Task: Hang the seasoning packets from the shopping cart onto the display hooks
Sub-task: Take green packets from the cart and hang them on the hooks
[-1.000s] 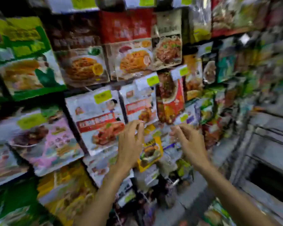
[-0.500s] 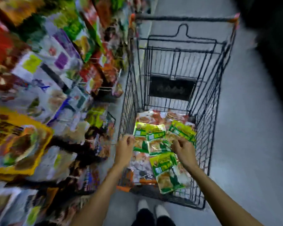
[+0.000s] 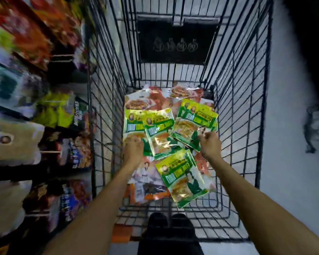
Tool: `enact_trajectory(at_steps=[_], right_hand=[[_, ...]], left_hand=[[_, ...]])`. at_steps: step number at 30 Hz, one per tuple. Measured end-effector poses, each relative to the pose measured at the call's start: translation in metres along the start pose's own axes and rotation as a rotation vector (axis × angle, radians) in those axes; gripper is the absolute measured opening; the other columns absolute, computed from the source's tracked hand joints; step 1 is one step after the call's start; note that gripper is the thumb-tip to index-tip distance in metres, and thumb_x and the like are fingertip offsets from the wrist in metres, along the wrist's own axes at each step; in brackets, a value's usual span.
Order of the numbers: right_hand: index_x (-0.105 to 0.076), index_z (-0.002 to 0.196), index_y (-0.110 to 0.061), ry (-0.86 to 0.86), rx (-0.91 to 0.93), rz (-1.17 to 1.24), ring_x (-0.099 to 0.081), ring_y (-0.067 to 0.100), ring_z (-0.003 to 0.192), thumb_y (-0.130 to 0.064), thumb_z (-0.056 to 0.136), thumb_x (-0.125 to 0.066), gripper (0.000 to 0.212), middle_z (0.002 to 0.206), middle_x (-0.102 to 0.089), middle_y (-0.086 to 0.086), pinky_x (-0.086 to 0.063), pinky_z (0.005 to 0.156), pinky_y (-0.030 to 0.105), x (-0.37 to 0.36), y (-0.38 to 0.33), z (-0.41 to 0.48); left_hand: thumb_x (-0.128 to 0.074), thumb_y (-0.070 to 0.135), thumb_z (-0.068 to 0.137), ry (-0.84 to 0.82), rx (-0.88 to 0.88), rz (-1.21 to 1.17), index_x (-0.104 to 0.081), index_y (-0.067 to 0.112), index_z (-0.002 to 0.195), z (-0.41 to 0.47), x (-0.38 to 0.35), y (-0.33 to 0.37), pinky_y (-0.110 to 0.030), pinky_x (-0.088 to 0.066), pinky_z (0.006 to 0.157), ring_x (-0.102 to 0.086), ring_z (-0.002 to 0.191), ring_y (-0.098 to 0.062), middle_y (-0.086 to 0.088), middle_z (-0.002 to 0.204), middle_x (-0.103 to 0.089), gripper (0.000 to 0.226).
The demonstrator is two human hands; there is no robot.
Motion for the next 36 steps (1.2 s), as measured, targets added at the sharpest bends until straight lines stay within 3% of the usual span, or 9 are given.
enact_trajectory(at_steps=[4, 9, 13, 16, 19, 27, 31, 33, 36], right_hand=[[-0.055, 0.103, 0.008, 0.052, -0.108, -0.040, -0.055, 0.033, 0.100, -0.032, 0.096, -0.057, 0.041, 0.103, -0.055, 0.024, -0.040, 0.078, 0.039, -0.011, 0.020, 0.025], [-0.048, 0.121, 0.013, 0.090, -0.213, -0.042, -0.051, 0.039, 0.114, -0.046, 0.085, -0.068, 0.072, 0.126, -0.049, 0.029, -0.048, 0.091, 0.043, -0.023, 0.025, 0.043], [-0.027, 0.137, 0.007, 0.085, -0.324, 0.094, -0.049, 0.041, 0.121, -0.038, 0.076, -0.078, 0.092, 0.136, -0.043, 0.029, -0.045, 0.094, 0.043, -0.027, 0.035, 0.048], [-0.036, 0.134, 0.004, 0.093, -0.328, 0.135, -0.051, 0.039, 0.121, -0.033, 0.076, -0.081, 0.082, 0.134, -0.049, 0.025, -0.045, 0.095, 0.043, -0.023, 0.039, 0.051], [-0.056, 0.113, 0.001, 0.104, -0.324, 0.147, -0.059, 0.031, 0.108, -0.032, 0.075, -0.082, 0.057, 0.122, -0.060, 0.021, -0.049, 0.084, 0.039, -0.019, 0.044, 0.047], [-0.061, 0.108, -0.006, 0.078, -0.436, 0.522, -0.066, 0.033, 0.099, -0.015, 0.074, -0.083, 0.041, 0.111, -0.067, 0.017, -0.055, 0.088, 0.049, -0.022, 0.041, 0.028], [-0.057, 0.115, -0.007, -0.018, -0.422, 0.694, -0.063, 0.036, 0.106, -0.008, 0.084, -0.072, 0.034, 0.117, -0.064, 0.018, -0.053, 0.091, 0.053, -0.023, 0.023, 0.016], [-0.058, 0.113, -0.006, -0.054, -0.368, 0.701, -0.063, 0.037, 0.105, -0.008, 0.087, -0.069, 0.029, 0.115, -0.064, 0.017, -0.053, 0.090, 0.053, -0.015, 0.010, 0.006], [-0.056, 0.114, -0.001, -0.128, -0.282, 0.702, -0.065, 0.036, 0.098, -0.012, 0.088, -0.068, 0.030, 0.110, -0.065, 0.017, -0.058, 0.072, 0.049, 0.003, -0.016, -0.012]], left_hand=[[-0.059, 0.022, 0.094, 0.031, 0.072, 0.010, -0.052, -0.002, 0.120, 0.019, -0.025, -0.006, -0.034, -0.043, 0.075, -0.061, 0.100, -0.034, -0.022, 0.108, -0.064, 0.036], [-0.073, 0.028, 0.083, 0.163, 0.162, -0.020, -0.045, 0.002, 0.119, 0.027, -0.036, -0.004, -0.034, -0.040, 0.069, -0.059, 0.104, -0.037, -0.022, 0.118, -0.059, 0.052], [-0.083, 0.026, 0.073, 0.219, 0.189, 0.041, -0.047, -0.002, 0.125, 0.027, -0.043, 0.000, -0.043, -0.048, 0.088, -0.052, 0.116, -0.037, -0.021, 0.128, -0.054, 0.069], [-0.083, 0.021, 0.072, 0.225, 0.226, 0.044, -0.053, 0.000, 0.122, 0.027, -0.046, -0.001, -0.043, -0.047, 0.093, -0.050, 0.119, -0.035, -0.018, 0.129, -0.054, 0.062], [-0.082, 0.020, 0.073, 0.201, 0.231, -0.005, -0.057, -0.002, 0.111, 0.028, -0.048, -0.002, -0.040, -0.047, 0.084, -0.055, 0.111, -0.035, -0.018, 0.120, -0.059, 0.050], [-0.077, 0.010, 0.078, 0.132, 0.262, -0.269, -0.058, -0.002, 0.117, 0.031, -0.045, 0.001, -0.032, -0.046, 0.076, -0.058, 0.099, -0.028, -0.017, 0.118, -0.062, 0.045], [-0.068, 0.010, 0.087, 0.012, 0.259, -0.383, -0.049, -0.002, 0.130, 0.030, -0.041, 0.006, -0.033, -0.043, 0.096, -0.053, 0.119, -0.031, -0.015, 0.133, -0.055, 0.048], [-0.063, 0.014, 0.092, 0.027, 0.219, -0.386, -0.044, -0.001, 0.134, 0.024, -0.024, 0.016, -0.028, -0.036, 0.092, -0.047, 0.126, -0.029, -0.012, 0.136, -0.050, 0.049], [-0.060, 0.021, 0.095, 0.020, 0.178, -0.438, -0.032, 0.002, 0.144, 0.011, 0.003, 0.033, -0.035, -0.034, 0.102, -0.040, 0.133, -0.029, -0.012, 0.148, -0.039, 0.060]])
Point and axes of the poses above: each hand's wrist, its own z-axis towards the middle knuckle, its own x-axis out of the back of the hand, y = z × x, the point moved 10 cm from there along z, towards the middle knuckle
